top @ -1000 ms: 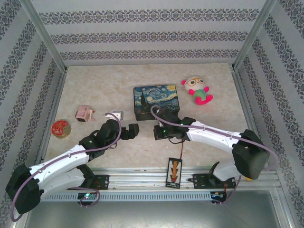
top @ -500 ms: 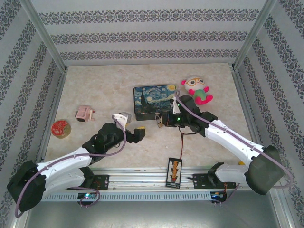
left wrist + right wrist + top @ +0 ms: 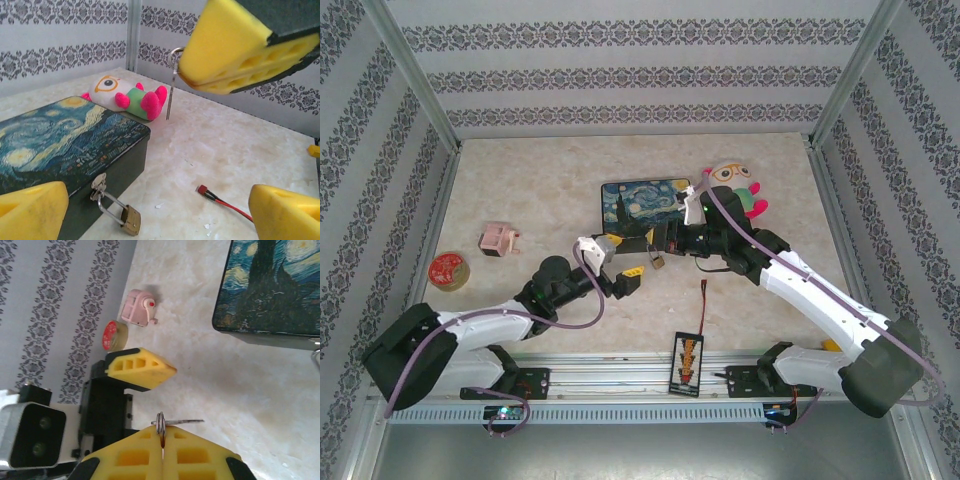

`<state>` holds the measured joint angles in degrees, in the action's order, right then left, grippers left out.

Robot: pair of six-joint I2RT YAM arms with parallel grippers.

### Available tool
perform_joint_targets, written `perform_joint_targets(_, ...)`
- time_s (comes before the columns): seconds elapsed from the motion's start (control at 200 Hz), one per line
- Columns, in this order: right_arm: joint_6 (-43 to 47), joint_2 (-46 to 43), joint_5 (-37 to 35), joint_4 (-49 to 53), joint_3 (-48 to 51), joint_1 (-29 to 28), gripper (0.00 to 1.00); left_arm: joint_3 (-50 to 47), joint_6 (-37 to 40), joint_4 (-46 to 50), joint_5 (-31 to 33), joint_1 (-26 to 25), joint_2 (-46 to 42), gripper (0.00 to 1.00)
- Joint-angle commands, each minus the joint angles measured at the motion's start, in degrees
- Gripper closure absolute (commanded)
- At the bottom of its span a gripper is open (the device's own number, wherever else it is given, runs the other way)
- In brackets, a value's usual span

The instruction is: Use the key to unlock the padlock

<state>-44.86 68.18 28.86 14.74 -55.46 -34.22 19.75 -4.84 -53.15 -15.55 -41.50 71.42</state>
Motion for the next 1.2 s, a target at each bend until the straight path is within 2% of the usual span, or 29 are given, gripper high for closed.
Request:
perform_joint_targets(0.0,-2.65,-0.95,2.77,-3.75,-0.87,0.38,1.0,1.54,5.09,-9.33,-1.55,0.19,2.1,0.14)
perform_joint_targets(0.055,-3.11,-1.06,3.04,-4.33,-0.69,0.42,1.0,1.6,6.22,-11.9,-1.16,0.19,3.57,0.22)
perform_joint_targets(0.145,-4.05,-1.08,3.63,-5.59,-0.43,0.38,1.0,2.34,8.28,-14.69,-1.39,0.19,6.1,0.27)
perform_joint_targets(0.245,-4.49,-0.86,4.28,-6.2,-0.39,0.38,1.0,3.64,9.41,-16.8,-2.27,0.18,8.62,0.4)
perform_joint_targets(0.33,-4.63,-0.77,4.27,-6.48,-0.26,0.34,1.0,4.84,9.33,-18.25,-2.57,0.32,10.32,0.42)
perform_joint_targets(0.62,-5.37,-0.76,4.29,-7.79,0.92,0.32,1.0,7.4,8.52,-20.97,-0.9,0.18,13.22,0.65)
perform_joint_targets(0.914,-5.79,-1.1,4.03,-8.34,1.85,0.04,1.0,8.62,8.03,-20.16,0.08,0.19,14.23,0.76)
perform_joint_targets(1.194,-5.77,-1.3,3.75,-8.61,2.16,0.04,1.0,8.64,7.91,-18.38,0.27,0.14,14.02,0.98)
